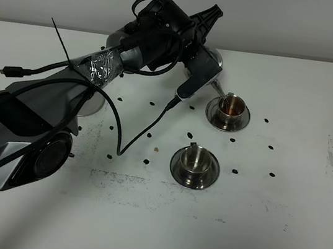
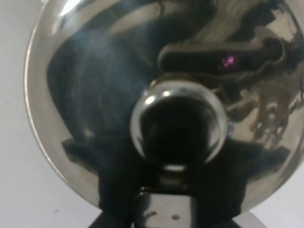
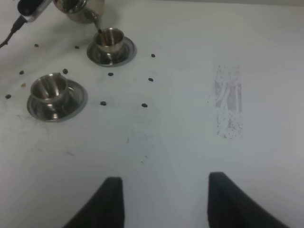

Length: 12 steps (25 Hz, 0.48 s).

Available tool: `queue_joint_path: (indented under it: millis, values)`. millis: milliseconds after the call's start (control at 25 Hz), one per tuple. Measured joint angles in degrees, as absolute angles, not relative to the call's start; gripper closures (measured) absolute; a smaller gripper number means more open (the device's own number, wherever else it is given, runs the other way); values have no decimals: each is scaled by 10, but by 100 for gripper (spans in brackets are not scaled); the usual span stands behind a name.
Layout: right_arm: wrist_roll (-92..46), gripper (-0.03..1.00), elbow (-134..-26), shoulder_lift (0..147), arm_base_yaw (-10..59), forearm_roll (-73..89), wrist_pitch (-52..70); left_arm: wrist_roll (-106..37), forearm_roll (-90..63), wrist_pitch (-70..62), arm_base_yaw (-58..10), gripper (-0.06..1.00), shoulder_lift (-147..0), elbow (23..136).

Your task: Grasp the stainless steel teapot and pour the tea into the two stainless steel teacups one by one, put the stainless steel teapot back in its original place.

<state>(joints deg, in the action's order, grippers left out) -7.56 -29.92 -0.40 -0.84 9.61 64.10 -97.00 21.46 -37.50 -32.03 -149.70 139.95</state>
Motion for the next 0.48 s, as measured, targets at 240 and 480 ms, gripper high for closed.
queue_joint_path:
  millis: [240,480]
  values:
    - [-76,58,-299,-4,-8,96,641,-970,222,-361,-321,77,-1497,1400]
    - [-76,58,-299,-4,-8,96,641,-970,226,-352,-321,77,-1497,1400]
